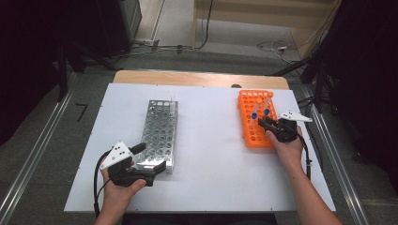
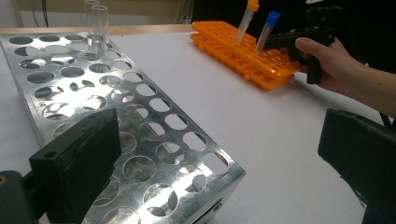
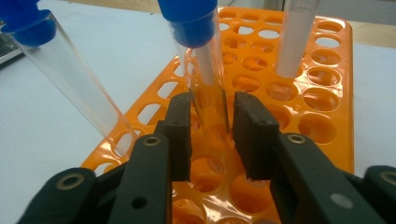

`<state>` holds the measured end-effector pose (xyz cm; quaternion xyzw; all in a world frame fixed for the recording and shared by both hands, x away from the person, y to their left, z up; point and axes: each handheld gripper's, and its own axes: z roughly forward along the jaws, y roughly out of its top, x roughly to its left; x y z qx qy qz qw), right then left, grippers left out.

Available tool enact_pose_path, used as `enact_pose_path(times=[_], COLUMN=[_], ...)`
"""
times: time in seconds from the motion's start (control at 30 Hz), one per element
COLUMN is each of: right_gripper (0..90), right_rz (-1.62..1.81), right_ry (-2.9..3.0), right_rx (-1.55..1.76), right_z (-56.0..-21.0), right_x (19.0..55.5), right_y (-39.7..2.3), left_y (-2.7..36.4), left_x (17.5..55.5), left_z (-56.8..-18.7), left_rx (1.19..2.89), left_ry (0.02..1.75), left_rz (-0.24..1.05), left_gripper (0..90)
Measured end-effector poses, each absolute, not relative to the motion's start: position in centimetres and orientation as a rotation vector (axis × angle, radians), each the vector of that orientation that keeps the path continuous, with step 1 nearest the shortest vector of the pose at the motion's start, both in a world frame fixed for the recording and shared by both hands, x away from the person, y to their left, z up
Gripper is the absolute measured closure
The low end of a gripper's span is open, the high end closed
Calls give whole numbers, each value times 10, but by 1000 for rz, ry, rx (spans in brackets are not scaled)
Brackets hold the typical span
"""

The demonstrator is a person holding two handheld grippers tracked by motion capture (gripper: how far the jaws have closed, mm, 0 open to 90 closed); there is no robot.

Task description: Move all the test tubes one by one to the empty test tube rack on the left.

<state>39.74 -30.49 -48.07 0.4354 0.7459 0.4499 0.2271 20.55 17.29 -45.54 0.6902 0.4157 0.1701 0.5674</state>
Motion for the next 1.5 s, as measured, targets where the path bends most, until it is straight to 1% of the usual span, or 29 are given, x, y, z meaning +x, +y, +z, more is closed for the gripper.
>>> enact_pose_path(times=[0.2, 0.4, 0.7, 1.07, 1.5], right_gripper=[749, 752, 752, 752, 752], right_rz=[1213, 1231, 1301, 1353, 1401], right_ry=[2028, 1995, 1964, 2007, 2087], right_rx=[1190, 1194, 1176, 1131, 1069], right_z=[-482, -477, -455, -440, -439], right_x=[398, 397, 387, 357, 315], right_y=[-303, -307, -311, -311, -298], left_y=[173, 172, 171, 167, 161], left_x=[205, 206, 205, 205, 204], left_z=[-456, -456, -455, -454, -451], left_rx=[1621, 1624, 1625, 1632, 1642], left_ry=[981, 978, 973, 961, 940], left_rz=[402, 402, 402, 404, 406], left_gripper=[0, 0, 0, 0, 0])
